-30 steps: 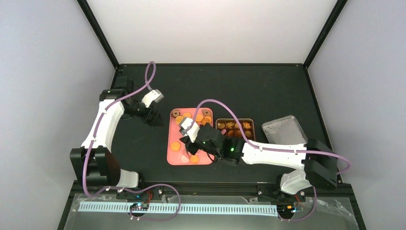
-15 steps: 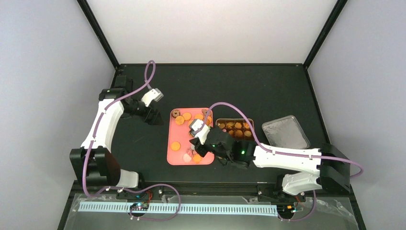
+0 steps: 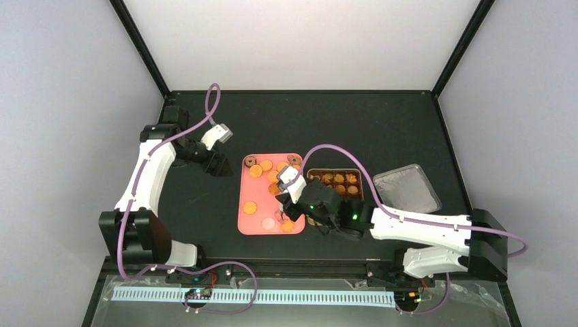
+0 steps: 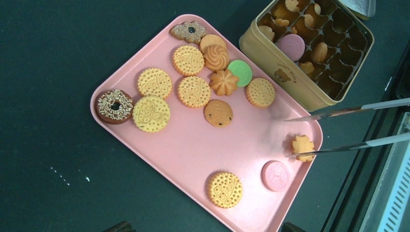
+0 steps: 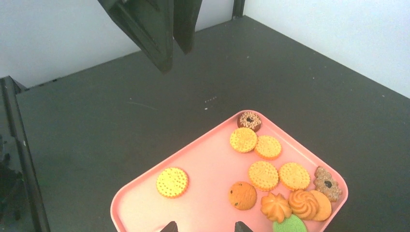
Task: Pack the cookies
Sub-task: Pick up the fake cookies from the plate.
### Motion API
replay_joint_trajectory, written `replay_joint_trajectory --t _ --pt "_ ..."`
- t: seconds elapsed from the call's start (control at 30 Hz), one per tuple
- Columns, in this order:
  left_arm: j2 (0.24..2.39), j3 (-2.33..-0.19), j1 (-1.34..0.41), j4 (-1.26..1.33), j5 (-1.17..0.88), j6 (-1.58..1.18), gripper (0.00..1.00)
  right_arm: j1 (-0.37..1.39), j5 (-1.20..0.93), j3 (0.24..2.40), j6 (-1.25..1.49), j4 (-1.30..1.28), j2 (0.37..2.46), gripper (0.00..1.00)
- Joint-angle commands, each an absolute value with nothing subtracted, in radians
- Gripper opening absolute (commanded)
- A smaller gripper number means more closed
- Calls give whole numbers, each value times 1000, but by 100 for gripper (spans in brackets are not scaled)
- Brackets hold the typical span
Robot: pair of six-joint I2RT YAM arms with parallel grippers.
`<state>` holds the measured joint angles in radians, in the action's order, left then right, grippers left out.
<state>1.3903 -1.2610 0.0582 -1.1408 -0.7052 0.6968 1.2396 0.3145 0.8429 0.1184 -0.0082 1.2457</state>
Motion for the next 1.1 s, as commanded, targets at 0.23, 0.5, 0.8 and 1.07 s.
replay_joint_trajectory --t 0.23,0.5,0.8,1.07 --pt "1411 -1305 65 -1166 -732 708 81 1245 312 827 165 -4 1203 30" --pt "1410 -1288 65 -1158 -725 715 81 1245 320 816 163 46 1245 30" --pt "1403 -1283 65 -1160 -712 727 81 1244 283 805 187 34 1276 30" --pt "1405 -1276 65 -1155 -720 723 80 1243 322 798 224 15 1250 6"
